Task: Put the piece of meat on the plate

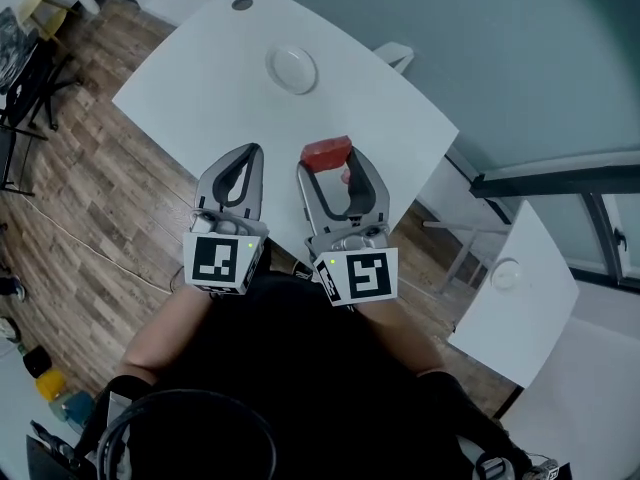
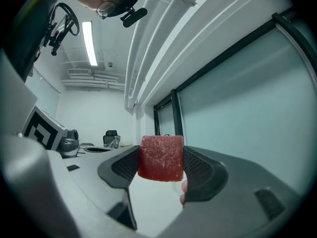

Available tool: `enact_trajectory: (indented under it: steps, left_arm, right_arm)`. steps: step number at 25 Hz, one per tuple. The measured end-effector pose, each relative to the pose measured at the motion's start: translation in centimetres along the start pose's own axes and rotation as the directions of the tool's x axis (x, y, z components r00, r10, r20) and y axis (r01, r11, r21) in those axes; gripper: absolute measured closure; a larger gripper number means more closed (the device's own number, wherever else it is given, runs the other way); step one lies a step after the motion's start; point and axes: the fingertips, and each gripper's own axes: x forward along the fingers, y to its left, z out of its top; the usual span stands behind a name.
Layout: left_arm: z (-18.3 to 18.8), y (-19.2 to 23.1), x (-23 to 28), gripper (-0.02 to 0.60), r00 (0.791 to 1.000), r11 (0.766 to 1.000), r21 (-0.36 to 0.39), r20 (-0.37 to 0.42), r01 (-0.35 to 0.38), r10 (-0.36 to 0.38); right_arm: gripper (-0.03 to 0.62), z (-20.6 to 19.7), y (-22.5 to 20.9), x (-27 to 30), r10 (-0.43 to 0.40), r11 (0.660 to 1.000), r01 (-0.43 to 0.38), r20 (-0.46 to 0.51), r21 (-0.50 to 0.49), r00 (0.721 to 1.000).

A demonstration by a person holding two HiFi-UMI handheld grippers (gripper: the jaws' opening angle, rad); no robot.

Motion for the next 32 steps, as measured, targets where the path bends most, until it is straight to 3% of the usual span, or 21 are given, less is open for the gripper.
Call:
enact_trajectory:
  steps: [13,32]
  left_arm:
    - [-2.6,6.1,8.3,0.578,0.995,0.997,-0.032,-0.064,0.075,-0.077]
    - [-11.0,11.2,16.9,0.578,0.973,0.986,-0.067,-0.167,0.152,-0.161]
  right_arm:
    - [0.319,-3.2,-2.4,10.2,-0.067,0.998,0.067,-0.079,0.005,0.995]
    - [0.319,-13.7,-5.7,19.2,-0.172,0.984,0.180,-0.241,0.012,0.955]
